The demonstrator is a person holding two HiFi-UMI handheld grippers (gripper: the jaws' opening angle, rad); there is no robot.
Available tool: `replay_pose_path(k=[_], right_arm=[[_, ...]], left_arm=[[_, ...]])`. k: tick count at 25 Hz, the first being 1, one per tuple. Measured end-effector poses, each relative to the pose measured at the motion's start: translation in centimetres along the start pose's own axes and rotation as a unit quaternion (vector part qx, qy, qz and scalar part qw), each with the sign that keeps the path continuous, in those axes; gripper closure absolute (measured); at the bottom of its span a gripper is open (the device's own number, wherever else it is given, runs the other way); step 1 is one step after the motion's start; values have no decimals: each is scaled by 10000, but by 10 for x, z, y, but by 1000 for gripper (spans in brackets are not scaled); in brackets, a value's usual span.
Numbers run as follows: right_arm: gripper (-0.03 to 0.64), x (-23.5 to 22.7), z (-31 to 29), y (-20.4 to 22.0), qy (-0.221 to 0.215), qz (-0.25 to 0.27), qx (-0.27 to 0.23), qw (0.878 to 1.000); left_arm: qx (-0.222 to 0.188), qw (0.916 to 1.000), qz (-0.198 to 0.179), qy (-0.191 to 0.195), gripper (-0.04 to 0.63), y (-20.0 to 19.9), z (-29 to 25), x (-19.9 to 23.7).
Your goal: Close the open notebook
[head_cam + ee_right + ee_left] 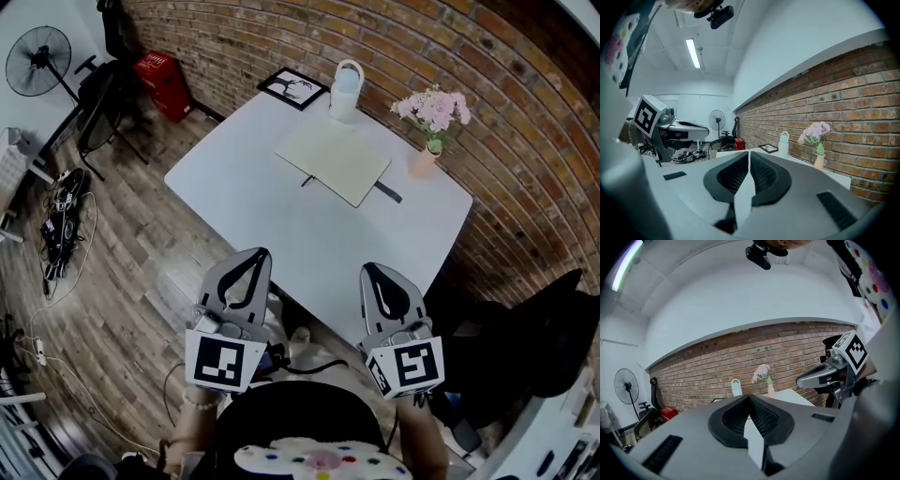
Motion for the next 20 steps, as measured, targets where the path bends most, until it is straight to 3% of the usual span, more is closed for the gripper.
replay_pose_path(k=[7, 12, 20], right_arm=[[580, -4, -20, 3, 175, -48, 142, 9997], [580, -12, -37, 5, 348, -101, 244, 9990], [580, -23, -66, 12, 689, -223, 474, 9962]], left_arm=[[58, 9997, -31, 217, 578, 10, -26, 17], [88, 9978, -463, 475, 578, 15, -57, 28], [264, 9921, -827, 905, 578, 30, -104, 41]])
Point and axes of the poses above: the fingertips, and each gripper's own axes: z backward along the fingers, x to its left, y out of its underside, the point moved 8 cm from there along z, backward along the fingers, and after that the axes turned 2 degrees about y, right-handed, at the moved point
